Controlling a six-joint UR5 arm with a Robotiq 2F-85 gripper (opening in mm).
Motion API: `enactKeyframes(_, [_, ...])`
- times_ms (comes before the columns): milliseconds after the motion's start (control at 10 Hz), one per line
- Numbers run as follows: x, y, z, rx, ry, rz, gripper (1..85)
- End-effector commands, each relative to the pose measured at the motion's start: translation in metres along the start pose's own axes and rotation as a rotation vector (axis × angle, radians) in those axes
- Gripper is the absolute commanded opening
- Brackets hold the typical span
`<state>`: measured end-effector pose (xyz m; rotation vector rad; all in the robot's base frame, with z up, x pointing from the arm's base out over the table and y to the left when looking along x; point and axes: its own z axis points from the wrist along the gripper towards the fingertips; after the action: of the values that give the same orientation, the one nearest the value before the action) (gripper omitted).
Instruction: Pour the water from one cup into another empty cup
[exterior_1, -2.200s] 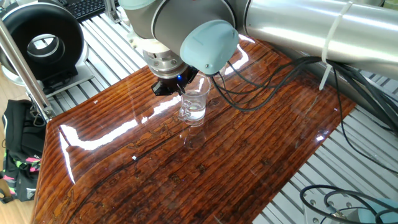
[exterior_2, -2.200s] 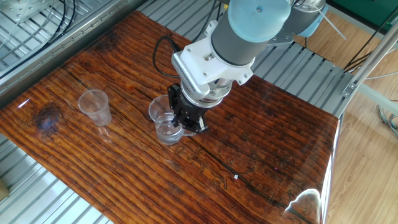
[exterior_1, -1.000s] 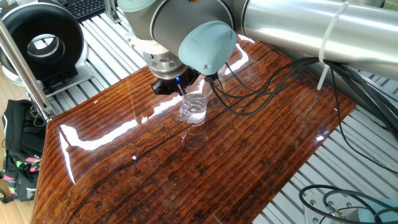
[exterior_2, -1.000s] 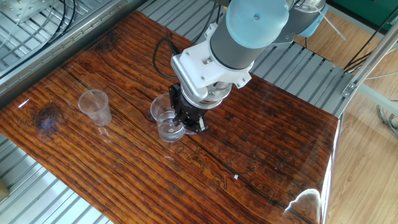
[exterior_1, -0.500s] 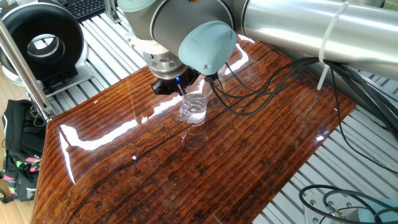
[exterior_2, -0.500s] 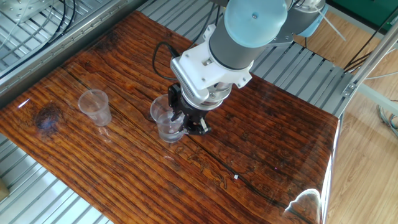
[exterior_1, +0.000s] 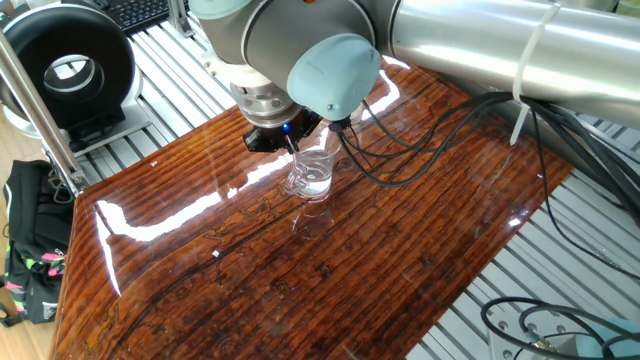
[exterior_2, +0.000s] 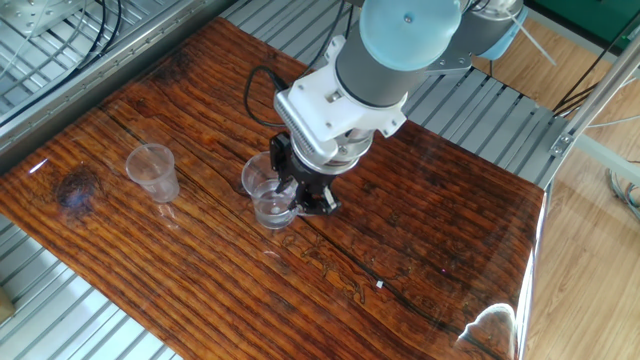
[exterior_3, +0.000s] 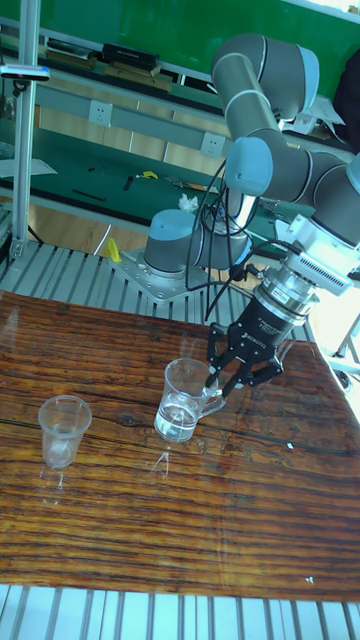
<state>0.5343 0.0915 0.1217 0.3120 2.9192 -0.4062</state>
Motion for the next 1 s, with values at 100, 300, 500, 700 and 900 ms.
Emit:
enactKeyframes(100, [0.007,-0.01,-0.011,0.009,0.013,-0.059,32.3])
enactKeyframes(300, [0.012,-0.009,-0.018,-0.008,0.017,-0.092,32.3])
enactKeyframes(500, [0.009,-0.014,-0.024,-0.006,-0.007,-0.181,32.0])
enactKeyframes(700, [0.014,-0.007,-0.033,-0.054,-0.018,-0.268,32.0])
enactKeyframes(900, [0.013,0.004,-0.039,-0.111,-0.046,-0.397,31.7])
